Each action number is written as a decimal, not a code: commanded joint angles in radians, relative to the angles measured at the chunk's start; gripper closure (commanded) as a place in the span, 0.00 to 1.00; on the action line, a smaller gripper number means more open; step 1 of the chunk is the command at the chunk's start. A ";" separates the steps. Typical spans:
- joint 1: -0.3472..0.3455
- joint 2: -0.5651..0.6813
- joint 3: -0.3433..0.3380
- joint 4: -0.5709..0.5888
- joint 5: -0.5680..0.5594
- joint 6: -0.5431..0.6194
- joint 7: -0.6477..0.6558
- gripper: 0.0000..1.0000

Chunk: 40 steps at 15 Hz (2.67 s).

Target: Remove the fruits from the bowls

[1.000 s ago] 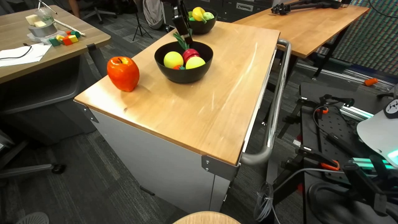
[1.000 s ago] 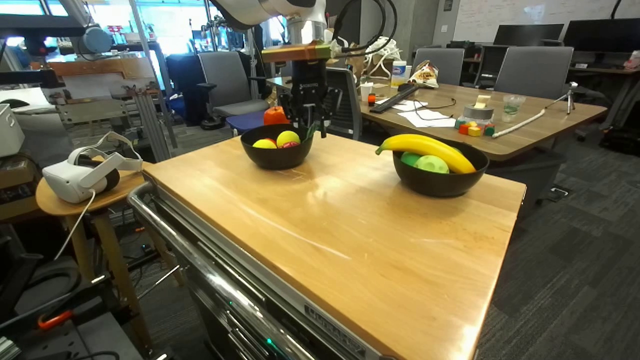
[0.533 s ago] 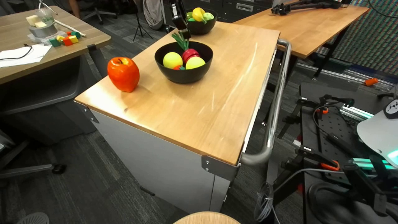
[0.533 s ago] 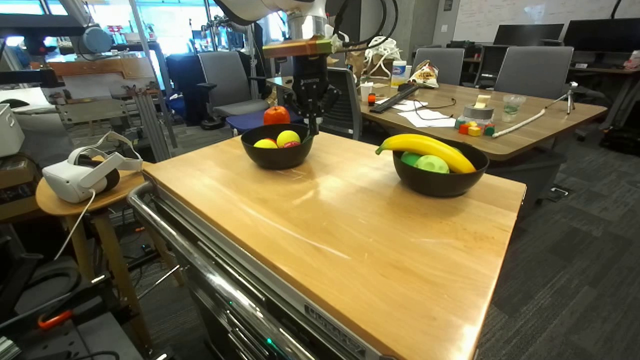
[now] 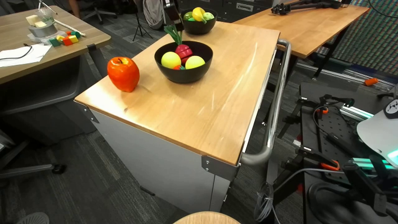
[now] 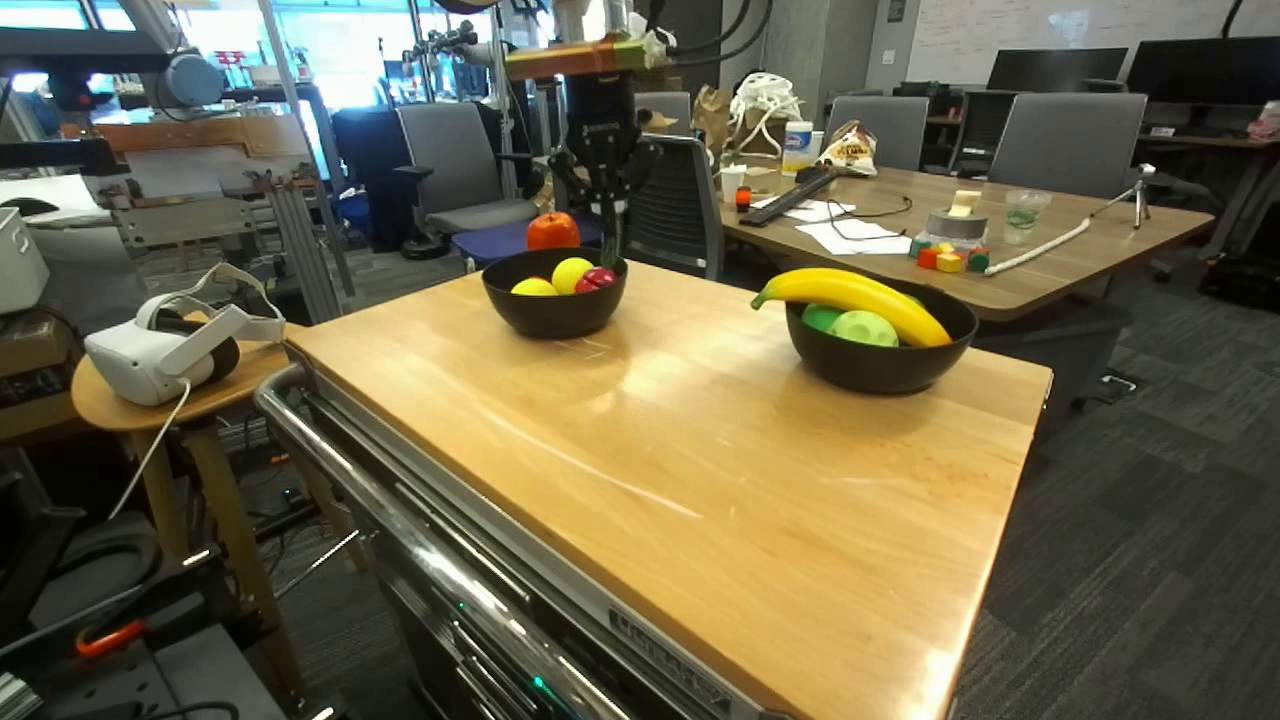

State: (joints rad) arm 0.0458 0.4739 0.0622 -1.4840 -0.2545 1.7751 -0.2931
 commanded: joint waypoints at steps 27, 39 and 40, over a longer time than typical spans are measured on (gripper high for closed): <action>0.088 0.035 0.160 0.054 0.222 -0.147 -0.238 1.00; 0.047 -0.141 0.090 -0.090 0.171 0.090 -0.149 0.05; 0.041 -0.162 0.075 -0.128 0.155 0.150 -0.135 0.00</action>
State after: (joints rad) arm 0.1038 0.4046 0.1705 -1.4804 -0.0623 1.7747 -0.4675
